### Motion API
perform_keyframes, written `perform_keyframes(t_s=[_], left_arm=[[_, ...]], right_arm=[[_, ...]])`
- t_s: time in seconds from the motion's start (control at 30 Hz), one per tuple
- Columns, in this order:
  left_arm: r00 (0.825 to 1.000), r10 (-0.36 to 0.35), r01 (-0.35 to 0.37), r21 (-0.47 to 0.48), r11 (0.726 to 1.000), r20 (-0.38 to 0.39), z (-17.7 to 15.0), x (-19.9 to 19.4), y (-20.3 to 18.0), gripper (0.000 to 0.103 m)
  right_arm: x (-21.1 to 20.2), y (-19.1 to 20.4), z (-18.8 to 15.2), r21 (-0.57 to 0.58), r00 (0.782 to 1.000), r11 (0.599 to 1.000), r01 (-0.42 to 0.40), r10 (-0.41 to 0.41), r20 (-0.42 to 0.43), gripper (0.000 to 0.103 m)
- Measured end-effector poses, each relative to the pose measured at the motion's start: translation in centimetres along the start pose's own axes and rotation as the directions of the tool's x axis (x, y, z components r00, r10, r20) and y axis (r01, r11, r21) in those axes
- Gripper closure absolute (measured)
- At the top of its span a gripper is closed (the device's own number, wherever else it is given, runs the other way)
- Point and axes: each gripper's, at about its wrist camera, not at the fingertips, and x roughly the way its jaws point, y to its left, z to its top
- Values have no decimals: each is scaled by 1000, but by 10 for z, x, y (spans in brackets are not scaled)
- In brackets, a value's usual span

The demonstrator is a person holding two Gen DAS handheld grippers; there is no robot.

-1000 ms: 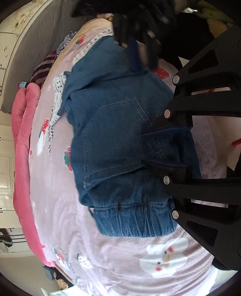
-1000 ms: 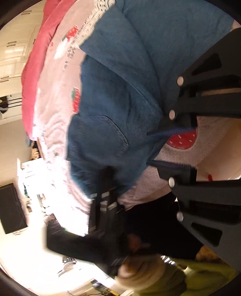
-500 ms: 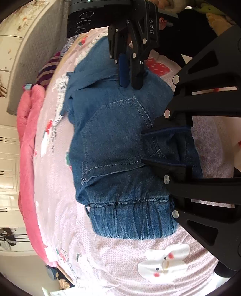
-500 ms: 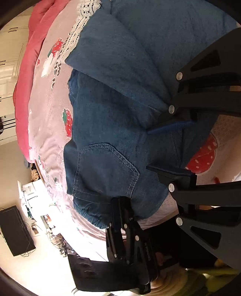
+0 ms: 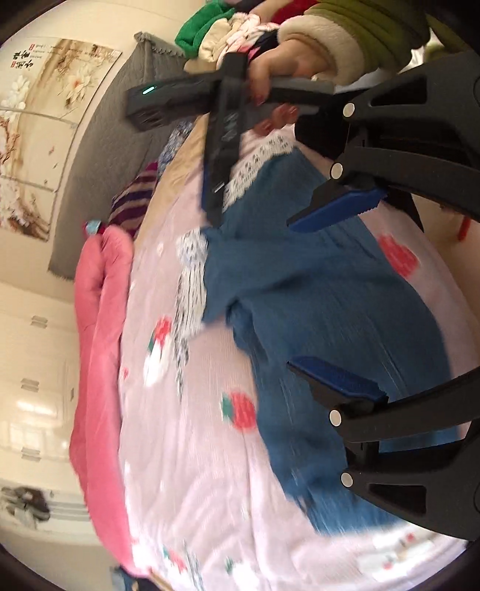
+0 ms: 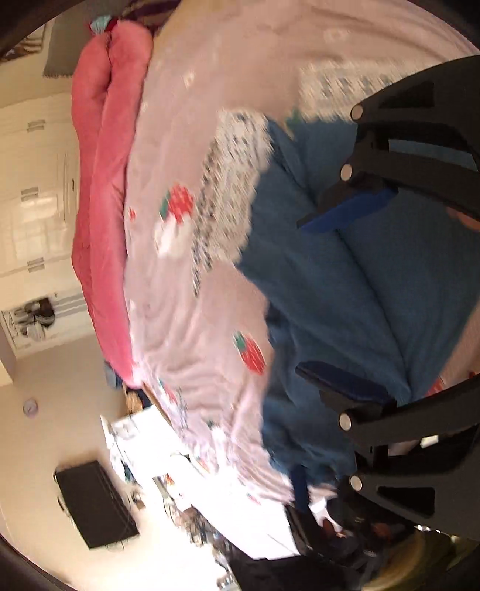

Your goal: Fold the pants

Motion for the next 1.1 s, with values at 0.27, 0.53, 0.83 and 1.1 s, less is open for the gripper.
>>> perform_keyframes(t_s=[0.27,0.53,0.83,1.1], left_arm=[[977,-150,122,-185,975,-149,16,85,-2,49],[963,-216,174,-240,955,-162,-5,107,6,83],[958,-240,204,-218,954,-154,-12,110,5,98],[967,-211,183,-187,965,-141,-7,107,6,102]], right_arm=[[47,-25,58,-100,990,993,69,-80,-114,22],[134,-3,83,-280,947,955,99,-176,-268,22],[202,7,105,-356,891,926,125,-262,-370,22],[215,-11,102,-314,874,945,88,-224,-431,94]])
